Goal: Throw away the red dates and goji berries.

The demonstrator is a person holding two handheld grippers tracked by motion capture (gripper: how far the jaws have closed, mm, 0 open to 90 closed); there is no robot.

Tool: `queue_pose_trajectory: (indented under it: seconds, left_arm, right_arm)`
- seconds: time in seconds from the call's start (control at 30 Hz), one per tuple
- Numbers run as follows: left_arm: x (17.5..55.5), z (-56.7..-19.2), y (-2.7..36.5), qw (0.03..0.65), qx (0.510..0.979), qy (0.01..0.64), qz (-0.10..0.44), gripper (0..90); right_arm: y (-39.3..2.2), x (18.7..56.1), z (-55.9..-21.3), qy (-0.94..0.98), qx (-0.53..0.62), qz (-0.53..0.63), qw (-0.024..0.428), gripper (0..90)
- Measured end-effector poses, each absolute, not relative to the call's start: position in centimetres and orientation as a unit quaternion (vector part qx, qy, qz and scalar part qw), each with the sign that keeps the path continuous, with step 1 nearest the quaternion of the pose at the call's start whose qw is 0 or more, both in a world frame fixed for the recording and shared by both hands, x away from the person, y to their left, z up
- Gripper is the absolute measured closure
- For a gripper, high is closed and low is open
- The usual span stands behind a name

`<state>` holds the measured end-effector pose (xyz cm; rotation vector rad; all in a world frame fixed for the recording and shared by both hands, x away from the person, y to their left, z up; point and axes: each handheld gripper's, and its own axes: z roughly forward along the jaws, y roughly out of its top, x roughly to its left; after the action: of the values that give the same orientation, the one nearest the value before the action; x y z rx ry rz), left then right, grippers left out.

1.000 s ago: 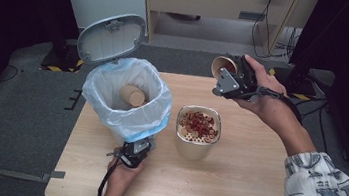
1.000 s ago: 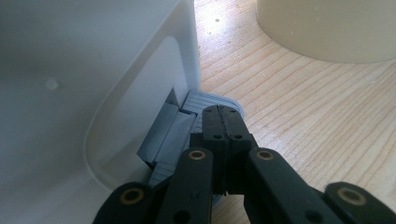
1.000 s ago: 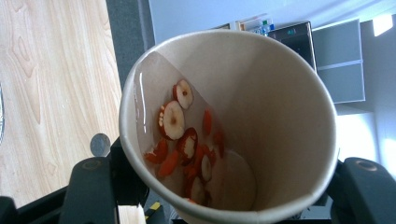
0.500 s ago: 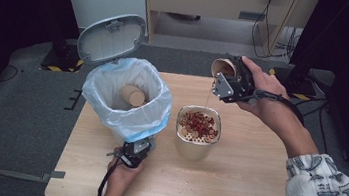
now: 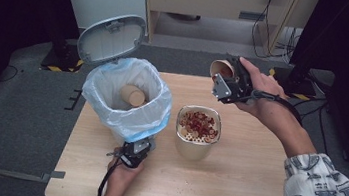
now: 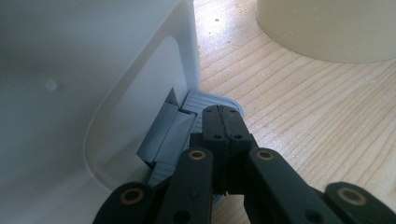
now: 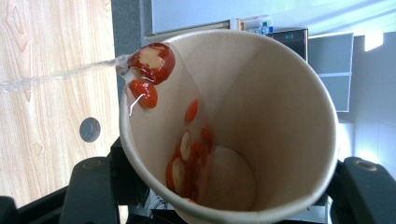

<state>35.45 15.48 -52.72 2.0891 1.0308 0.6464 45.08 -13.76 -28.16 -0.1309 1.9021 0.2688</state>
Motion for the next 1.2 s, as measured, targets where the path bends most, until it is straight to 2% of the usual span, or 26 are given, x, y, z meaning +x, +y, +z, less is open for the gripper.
queue_pose_trajectory:
  seconds: [1.2]
  left_arm:
    - [35.46, -52.71, 15.47, 0.354, 0.808, 0.398, 0.250, 89.1]
  right_arm:
    - [-13.43, 44.30, -27.19, 0.793, -0.100, 0.050, 0.598, 35.0]
